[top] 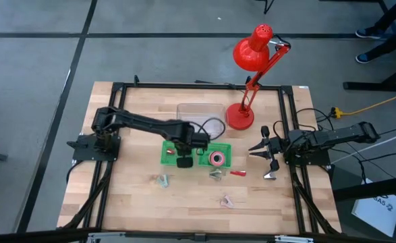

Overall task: Pick and place Stapler, Stapler remover, tape
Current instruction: Put the green stapler into the left green bin, then put the light blue staple remover into the transparent bin

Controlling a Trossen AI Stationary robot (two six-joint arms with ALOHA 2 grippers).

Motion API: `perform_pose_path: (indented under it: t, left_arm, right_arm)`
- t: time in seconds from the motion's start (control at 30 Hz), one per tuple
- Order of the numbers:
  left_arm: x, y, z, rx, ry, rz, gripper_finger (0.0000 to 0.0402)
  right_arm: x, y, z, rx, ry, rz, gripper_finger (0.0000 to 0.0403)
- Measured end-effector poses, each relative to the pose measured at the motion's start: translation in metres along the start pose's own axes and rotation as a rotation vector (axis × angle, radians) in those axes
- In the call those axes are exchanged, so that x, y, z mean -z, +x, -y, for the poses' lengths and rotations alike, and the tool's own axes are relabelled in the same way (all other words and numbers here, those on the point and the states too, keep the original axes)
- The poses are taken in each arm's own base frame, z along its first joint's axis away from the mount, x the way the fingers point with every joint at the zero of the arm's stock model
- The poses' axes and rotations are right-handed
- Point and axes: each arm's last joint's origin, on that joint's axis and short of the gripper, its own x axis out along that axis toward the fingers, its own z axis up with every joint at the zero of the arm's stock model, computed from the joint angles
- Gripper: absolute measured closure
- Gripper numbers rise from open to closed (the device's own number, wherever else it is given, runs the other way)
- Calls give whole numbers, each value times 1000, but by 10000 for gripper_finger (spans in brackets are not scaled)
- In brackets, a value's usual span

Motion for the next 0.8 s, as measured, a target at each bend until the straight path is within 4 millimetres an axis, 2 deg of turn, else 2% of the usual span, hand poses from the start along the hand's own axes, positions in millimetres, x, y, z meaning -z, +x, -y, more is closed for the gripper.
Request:
perform_pose_path:
  t: [0.2, 0.33, 0.47, 0.8]
  left_arm:
    - [17, 42, 11, 1, 80, -13, 338]
    - [25, 59, 13, 1, 76, -5, 338]
    - [24, 61, 14, -1, 73, 19, 333]
    - [23, 52, 7, 3, 35, 51, 274]
  right_arm:
    - [0, 0, 0, 0, 0, 0, 331]
    - [0, 0, 0, 0, 0, 0, 331]
    - [0, 0, 0, 0, 0, 0, 331]
    - [0, 0, 0, 0, 0, 0, 331]
